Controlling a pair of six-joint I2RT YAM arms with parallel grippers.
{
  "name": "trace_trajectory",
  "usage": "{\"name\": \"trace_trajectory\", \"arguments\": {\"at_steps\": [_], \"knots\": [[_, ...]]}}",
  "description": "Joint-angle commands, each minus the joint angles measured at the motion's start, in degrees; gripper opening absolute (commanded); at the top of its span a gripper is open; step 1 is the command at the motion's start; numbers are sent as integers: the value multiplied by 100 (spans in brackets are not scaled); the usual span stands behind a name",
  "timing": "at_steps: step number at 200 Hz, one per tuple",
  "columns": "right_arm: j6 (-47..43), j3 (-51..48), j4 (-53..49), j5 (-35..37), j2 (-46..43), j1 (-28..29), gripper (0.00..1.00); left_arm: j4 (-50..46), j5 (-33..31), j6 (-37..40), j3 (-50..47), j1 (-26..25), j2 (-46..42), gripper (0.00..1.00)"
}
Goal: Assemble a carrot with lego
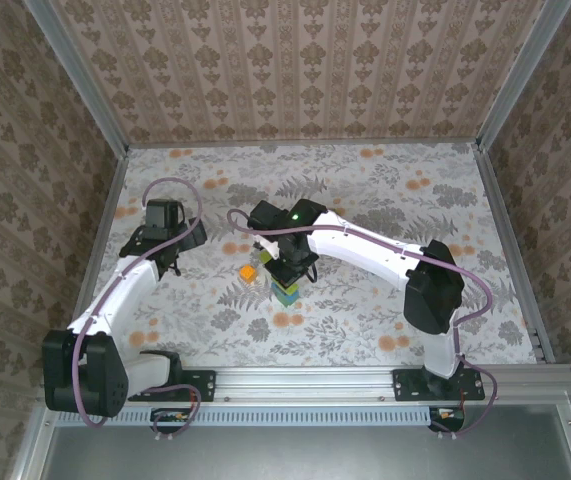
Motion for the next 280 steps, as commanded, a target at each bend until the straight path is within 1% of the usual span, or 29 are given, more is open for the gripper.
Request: {"name": "trace_trajectory", "arguments": {"at_steps": [1, 149, 280], "knots": [[63, -54, -45, -120, 71, -12, 0, -100, -122, 103, 202, -43, 42, 99], [31, 92, -45, -227, 231, 47, 2, -110, -125, 110, 217, -48, 60, 99], [-14, 378, -277, -63, 411, 49, 4, -101, -142, 117, 219, -50, 70, 99]]}}
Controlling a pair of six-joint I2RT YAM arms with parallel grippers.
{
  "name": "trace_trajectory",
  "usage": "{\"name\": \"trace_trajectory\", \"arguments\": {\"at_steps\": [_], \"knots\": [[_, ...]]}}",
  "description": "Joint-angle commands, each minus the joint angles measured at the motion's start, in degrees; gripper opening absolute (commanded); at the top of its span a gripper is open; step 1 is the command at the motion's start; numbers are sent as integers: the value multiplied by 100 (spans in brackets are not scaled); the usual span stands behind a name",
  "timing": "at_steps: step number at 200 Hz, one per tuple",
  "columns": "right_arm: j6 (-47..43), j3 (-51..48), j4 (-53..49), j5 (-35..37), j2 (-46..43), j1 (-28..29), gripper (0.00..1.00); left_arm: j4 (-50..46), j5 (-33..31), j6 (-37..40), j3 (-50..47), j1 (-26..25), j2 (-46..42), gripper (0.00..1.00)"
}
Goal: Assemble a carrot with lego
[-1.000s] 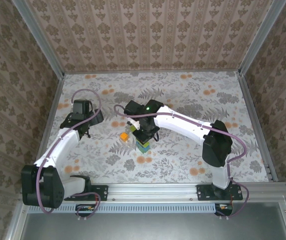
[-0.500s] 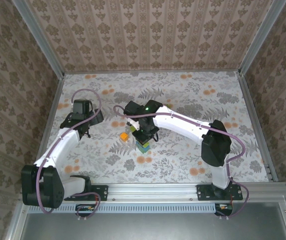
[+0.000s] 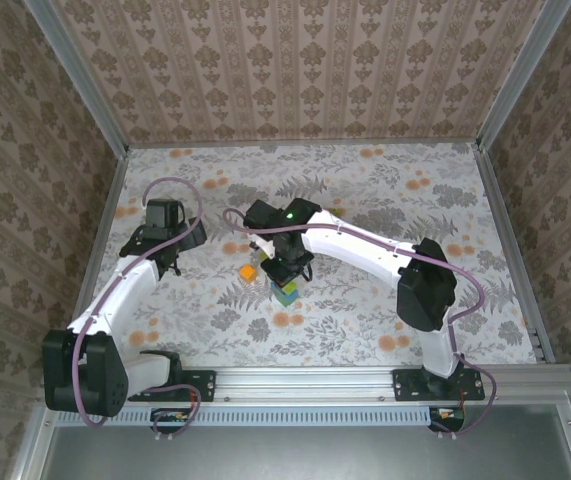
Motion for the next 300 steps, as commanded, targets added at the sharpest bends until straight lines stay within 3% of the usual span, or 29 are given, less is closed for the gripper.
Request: {"name": "trace_trajectory", "arguments": {"at_steps": [1, 163, 208, 300], "knots": [[-10, 110, -256, 60, 140, 37, 4, -96, -100, 93, 200, -40, 63, 99], [51, -666, -216, 162, 264, 43, 3, -104, -134, 103, 209, -59, 65, 99], [47, -459, -161, 162, 82, 35, 3, -99, -127, 97, 213, -59, 81, 99], [-91, 587, 218, 290, -344, 19, 38, -98, -136, 103, 223, -68, 101, 99]]}}
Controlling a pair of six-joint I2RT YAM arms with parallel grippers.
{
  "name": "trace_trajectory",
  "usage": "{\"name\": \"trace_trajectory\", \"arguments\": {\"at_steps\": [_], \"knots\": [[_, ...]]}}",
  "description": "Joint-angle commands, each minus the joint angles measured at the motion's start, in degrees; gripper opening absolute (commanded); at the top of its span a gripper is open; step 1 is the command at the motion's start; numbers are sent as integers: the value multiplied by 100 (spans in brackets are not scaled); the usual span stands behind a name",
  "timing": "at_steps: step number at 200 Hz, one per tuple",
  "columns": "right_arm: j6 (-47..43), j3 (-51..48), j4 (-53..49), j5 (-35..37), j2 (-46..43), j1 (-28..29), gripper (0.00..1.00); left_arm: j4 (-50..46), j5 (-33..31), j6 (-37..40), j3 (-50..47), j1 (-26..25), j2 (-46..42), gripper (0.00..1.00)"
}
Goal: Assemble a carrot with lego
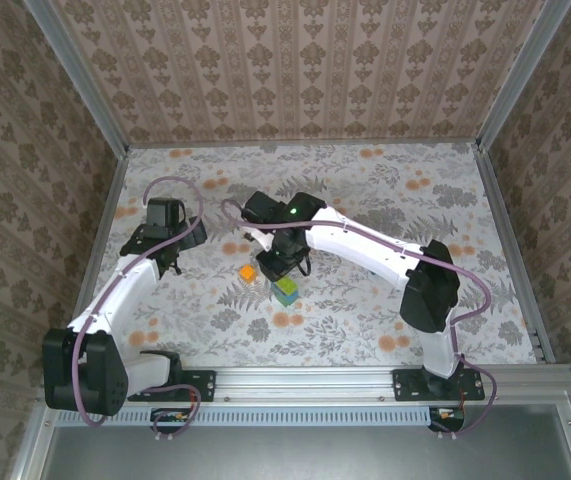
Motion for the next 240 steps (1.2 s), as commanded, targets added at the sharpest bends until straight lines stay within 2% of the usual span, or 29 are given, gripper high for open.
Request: {"name": "trace_trajectory", "arguments": {"at_steps": [1, 29, 47, 74, 82, 91, 110, 156, 188, 240], "knots": [[-47, 185, 58, 283, -232, 18, 39, -100, -79, 82, 170, -37, 64, 99], [252, -115, 30, 1409, -562, -104, 56, -86, -118, 128, 125, -46, -35, 99], [589, -746, 171, 1863, -818, -399, 61, 165, 149, 203, -13, -55, -249, 99], [1220, -1929, 831, 2094, -1243, -980, 74, 1067, 1242, 363, -544, -70, -839, 99], [1358, -2258, 1134, 2027, -1343, -1134, 83, 1687, 1635, 390, -868, -72, -1054, 99], [1486, -2525, 1449, 1869, -1373, -1297, 86, 2417, 2095, 310, -1289, -72, -1311, 99], [1689, -2707, 1900, 1703, -1141, -1520, 88, 4027, 2769, 198, -2274, -132, -1790, 100], [1947, -2195, 2337, 1345, -59, -1798, 87, 5647, 3382, 146, -3276, -293, -2406, 100], [2123, -2041, 2550, 1237, 434, -2011, 84, 6020, 3475, 320, -3519, -448, -2677, 100], [2165, -2054, 2758, 1182, 610, -2140, 80, 6190, 3670, 515, -3544, -579, -2683, 100]]}}
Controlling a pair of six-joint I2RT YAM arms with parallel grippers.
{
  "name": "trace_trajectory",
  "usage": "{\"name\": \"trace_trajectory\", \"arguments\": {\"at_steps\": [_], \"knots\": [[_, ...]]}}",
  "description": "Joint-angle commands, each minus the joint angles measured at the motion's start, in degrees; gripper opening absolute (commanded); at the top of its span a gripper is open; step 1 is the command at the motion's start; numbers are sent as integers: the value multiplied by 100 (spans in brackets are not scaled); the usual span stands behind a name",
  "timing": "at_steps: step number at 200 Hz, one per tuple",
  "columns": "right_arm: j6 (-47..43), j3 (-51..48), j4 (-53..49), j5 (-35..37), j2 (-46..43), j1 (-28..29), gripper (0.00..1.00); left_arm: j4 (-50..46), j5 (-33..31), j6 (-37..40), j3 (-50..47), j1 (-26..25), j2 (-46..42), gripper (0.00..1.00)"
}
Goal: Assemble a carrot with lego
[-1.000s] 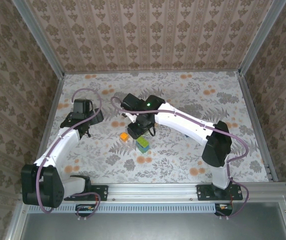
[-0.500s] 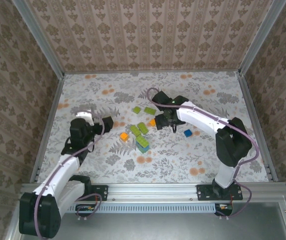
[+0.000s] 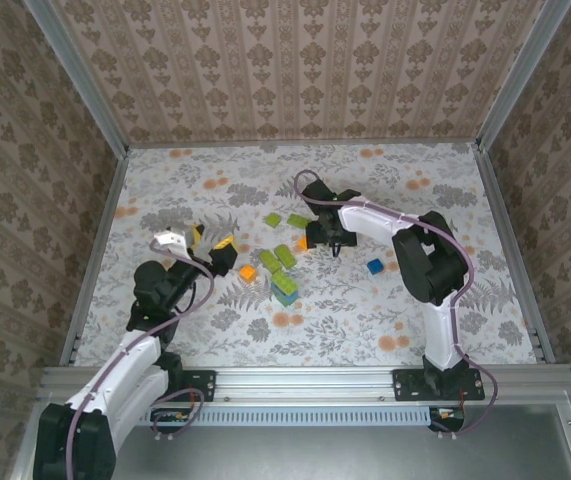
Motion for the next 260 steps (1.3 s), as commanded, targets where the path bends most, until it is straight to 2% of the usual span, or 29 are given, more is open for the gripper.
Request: {"name": "trace_trajectory", "arguments": {"at_steps": [1, 24, 73, 135, 179, 208, 213, 223, 232, 240, 248, 260], "knots": [[137, 160, 157, -119, 113, -17, 80, 377, 230, 210, -61, -78, -31, 100], [136, 190, 185, -157, 131, -60, 77, 330, 204, 255, -41, -103, -51, 100], [162, 221, 178, -206, 233, -153, 63, 324, 212, 409, -23, -213, 10, 100], [189, 266, 158, -159, 386, -198, 59, 966, 476, 686, -99, -420, 531, 100], [163, 210, 161, -137, 317, -233, 45, 2417, 1296, 915, -175, -518, 1541, 100], [88, 188, 56, -126, 180, -235, 41, 3487, 2115, 1237, -228, -722, 2411, 98], [60, 174, 28, -128, 150, -241, 41, 3562, 2191, 1307, -251, -754, 2540, 98], [26, 162, -20, -130, 72, -236, 41, 3542, 2317, 1525, -270, -795, 2697, 92], [-1, 122, -50, -137, -5, -240, 41, 3561, 2277, 1704, -306, -871, 2869, 92], [-14, 75, -77, -141, -84, -239, 40, 3578, 2428, 1843, -304, -914, 3043, 91], [-43, 43, -102, -132, -153, -241, 40, 3595, 2665, 1907, -282, -936, 3220, 84], [-89, 10, -174, -111, -227, -242, 40, 3606, 2940, 1925, -235, -999, 3387, 83]]}}
